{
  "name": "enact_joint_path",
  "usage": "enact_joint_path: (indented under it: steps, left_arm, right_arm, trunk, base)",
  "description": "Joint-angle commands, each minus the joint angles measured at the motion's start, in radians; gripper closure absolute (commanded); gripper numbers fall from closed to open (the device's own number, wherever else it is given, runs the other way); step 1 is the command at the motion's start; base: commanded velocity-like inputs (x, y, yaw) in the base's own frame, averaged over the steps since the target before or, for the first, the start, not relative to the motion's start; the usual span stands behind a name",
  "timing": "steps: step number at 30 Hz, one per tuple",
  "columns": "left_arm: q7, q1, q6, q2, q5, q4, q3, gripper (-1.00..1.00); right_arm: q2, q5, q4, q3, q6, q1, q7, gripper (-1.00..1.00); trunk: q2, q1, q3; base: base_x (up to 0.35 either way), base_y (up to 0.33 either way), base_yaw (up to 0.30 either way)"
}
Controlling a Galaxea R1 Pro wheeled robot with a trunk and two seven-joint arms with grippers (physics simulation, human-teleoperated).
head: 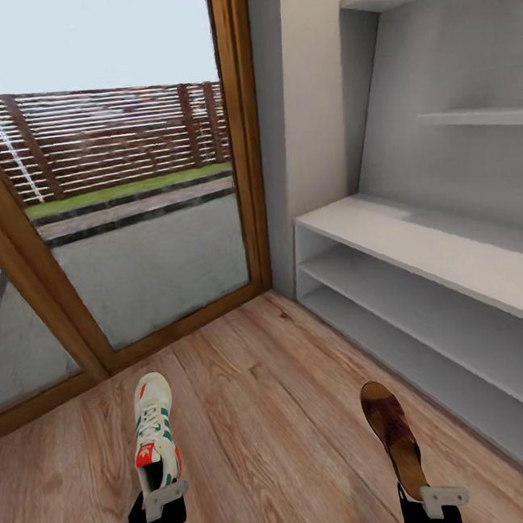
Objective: Pick up the two gym shoes and the two sandals from the corridor floor and place them onto the hallstand (shoe rack) in the corridor, making sure they are on the rack and not on the floor. Arrange them so the two gym shoes are next to each other and the two sandals are next to each other.
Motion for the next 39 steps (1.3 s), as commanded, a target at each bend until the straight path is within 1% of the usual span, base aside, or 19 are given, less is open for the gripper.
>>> enact_joint_path:
  steps: [1, 8, 11, 32, 39]
  left_arm:
    - [-0.003, 0.000, -0.003, -0.001, 0.001, 0.000, 0.003, 1.00]
    - [-0.004, 0.000, -0.003, -0.001, 0.001, 0.001, 0.003, 1.00]
    - [-0.004, 0.000, -0.003, -0.001, 0.001, 0.001, 0.003, 1.00]
    - [-0.004, 0.000, -0.005, -0.001, 0.001, 0.003, 0.003, 1.00]
    - [-0.004, 0.000, -0.004, -0.001, 0.001, 0.003, 0.003, 1.00]
  right_arm:
    - [0.000, 0.000, 0.000, 0.002, -0.002, -0.001, -0.005, 1.00]
    - [0.000, 0.000, 0.000, 0.002, -0.002, -0.001, -0.005, 1.00]
    - [0.000, 0.000, 0.000, 0.002, -0.002, -0.001, -0.005, 1.00]
    - [0.000, 0.000, 0.002, 0.002, -0.002, -0.001, -0.005, 1.00]
    - [0.000, 0.000, 0.002, 0.002, -0.002, -0.001, -0.005, 1.00]
  trunk:
    - [0.000, 0.000, -0.001]
    - [0.000, 0.000, -0.001]
    - [0.000, 0.000, -0.001]
    - [0.000, 0.000, -0.001]
    - [0.000, 0.000, -0.001]
  base:
    - [0.184, 0.283, -0.268]
    - [0.168, 0.285, -0.268]
    - [0.055, 0.146, -0.268]
    - [0.003, 0.011, -0.269]
    - [-0.162, 0.144, -0.271]
